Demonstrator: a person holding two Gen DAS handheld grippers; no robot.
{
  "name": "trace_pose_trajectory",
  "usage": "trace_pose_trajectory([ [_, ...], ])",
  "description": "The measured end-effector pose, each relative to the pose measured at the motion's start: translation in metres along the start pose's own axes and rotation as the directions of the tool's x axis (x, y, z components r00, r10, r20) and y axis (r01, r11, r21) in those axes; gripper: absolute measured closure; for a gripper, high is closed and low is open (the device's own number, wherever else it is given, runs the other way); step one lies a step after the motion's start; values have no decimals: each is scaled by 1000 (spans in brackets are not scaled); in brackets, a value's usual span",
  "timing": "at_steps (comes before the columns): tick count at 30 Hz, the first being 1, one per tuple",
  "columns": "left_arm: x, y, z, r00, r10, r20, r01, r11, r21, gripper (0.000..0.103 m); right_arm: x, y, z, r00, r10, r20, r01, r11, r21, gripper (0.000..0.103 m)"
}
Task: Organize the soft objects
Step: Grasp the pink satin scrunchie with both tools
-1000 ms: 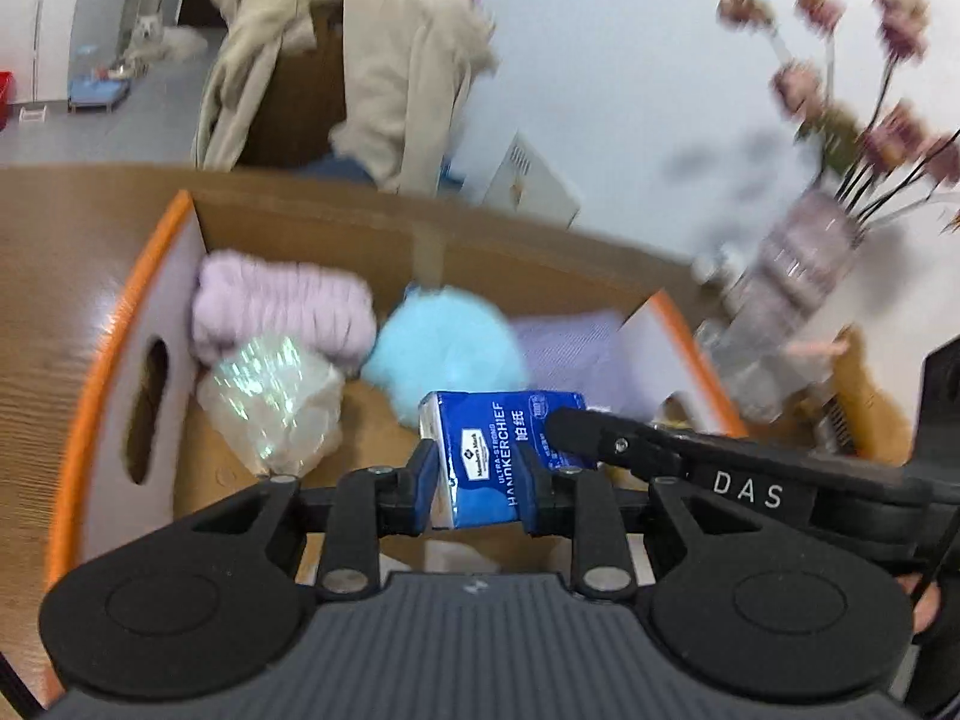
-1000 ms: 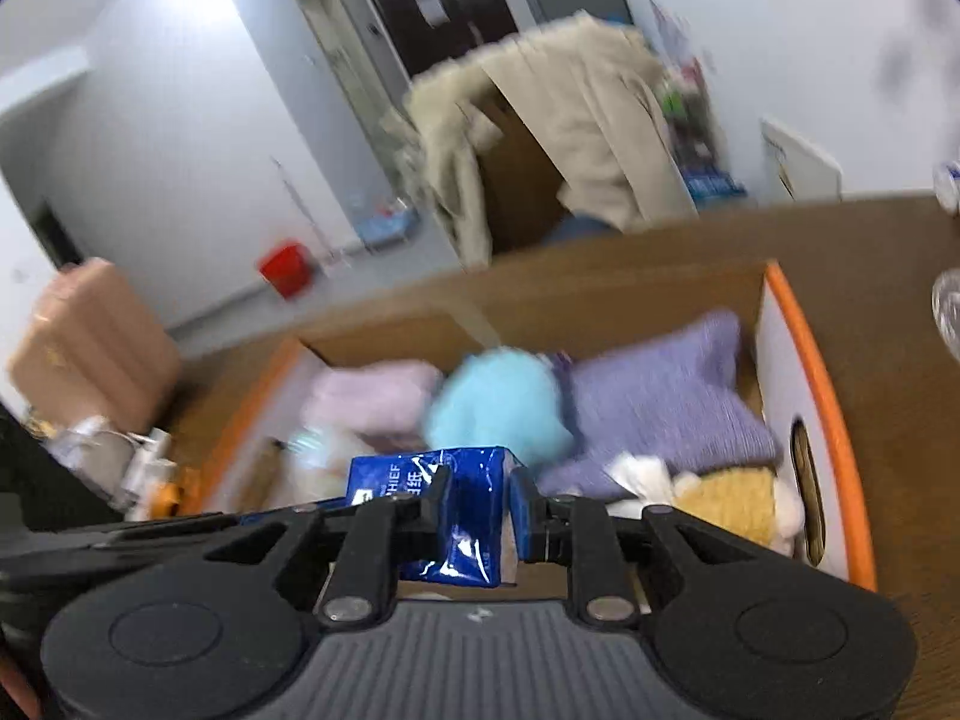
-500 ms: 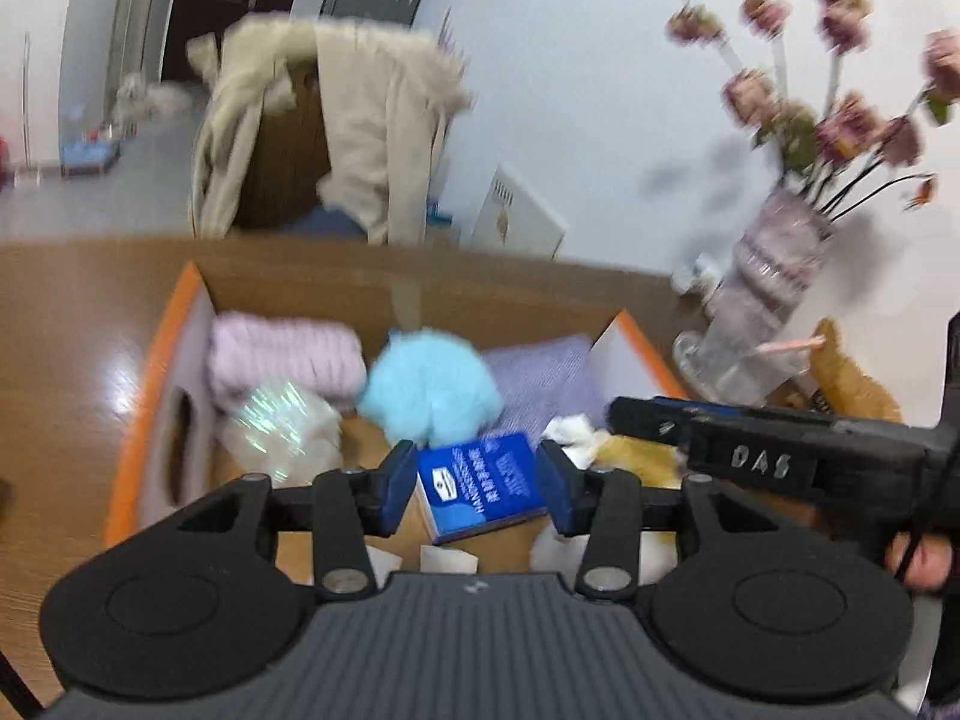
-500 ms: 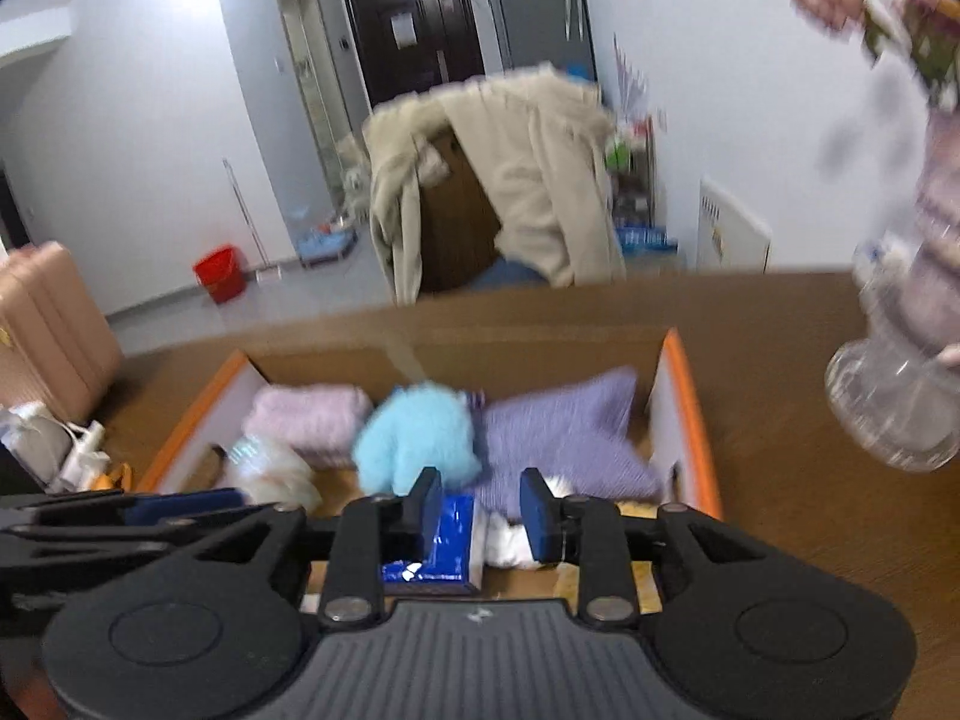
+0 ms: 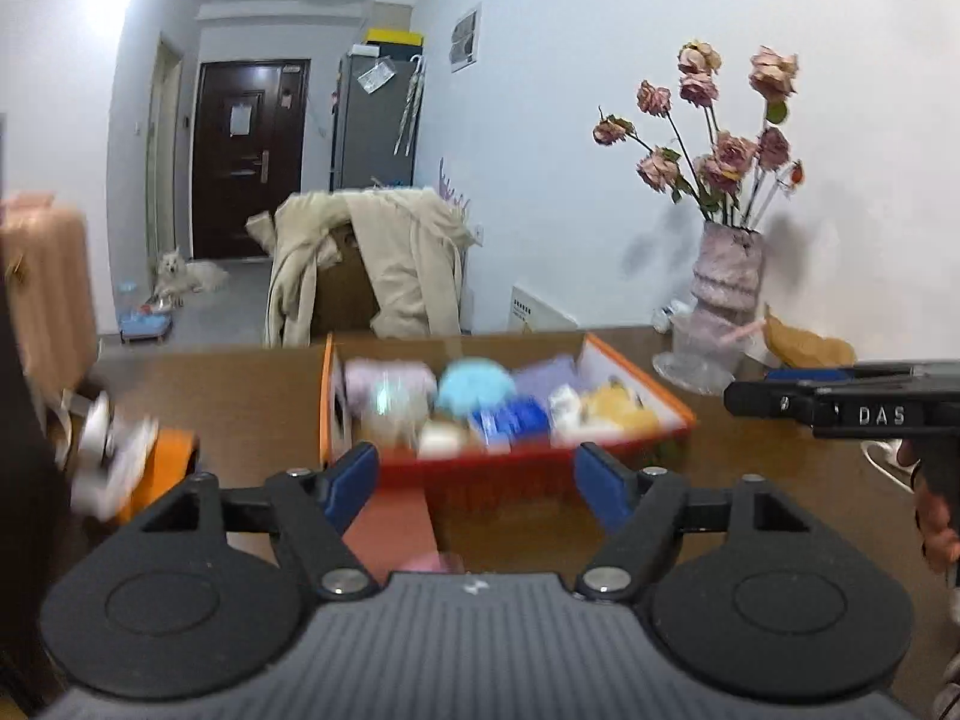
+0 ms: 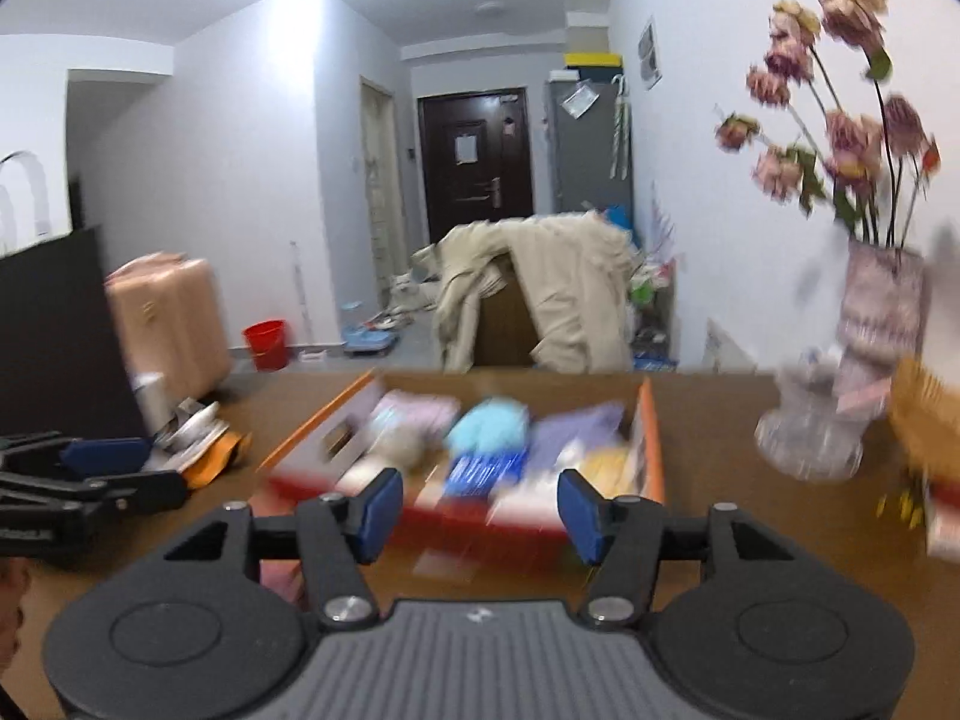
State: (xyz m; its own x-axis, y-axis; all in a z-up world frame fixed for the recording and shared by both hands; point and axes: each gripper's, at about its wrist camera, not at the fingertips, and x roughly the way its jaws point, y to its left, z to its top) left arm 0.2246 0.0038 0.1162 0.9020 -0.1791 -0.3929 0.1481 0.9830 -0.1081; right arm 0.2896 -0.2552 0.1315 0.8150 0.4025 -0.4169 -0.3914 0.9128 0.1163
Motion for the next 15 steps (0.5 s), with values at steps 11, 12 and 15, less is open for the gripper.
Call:
trace_pose_trajectory([
  [11, -51, 37, -82, 993, 35, -111, -50, 990, -135, 22, -37, 40, -107, 989, 35, -142, -24, 996, 81, 41],
  [12, -51, 39, -80, 994, 33, -102, -47, 990, -133, 22, -36, 43, -105, 990, 37, -135, -26, 996, 83, 41],
  [15, -43, 46, -75, 995, 30, -92, -41, 992, -121, 25, -32, 59, -100, 991, 60, -120, -52, 996, 66, 41],
])
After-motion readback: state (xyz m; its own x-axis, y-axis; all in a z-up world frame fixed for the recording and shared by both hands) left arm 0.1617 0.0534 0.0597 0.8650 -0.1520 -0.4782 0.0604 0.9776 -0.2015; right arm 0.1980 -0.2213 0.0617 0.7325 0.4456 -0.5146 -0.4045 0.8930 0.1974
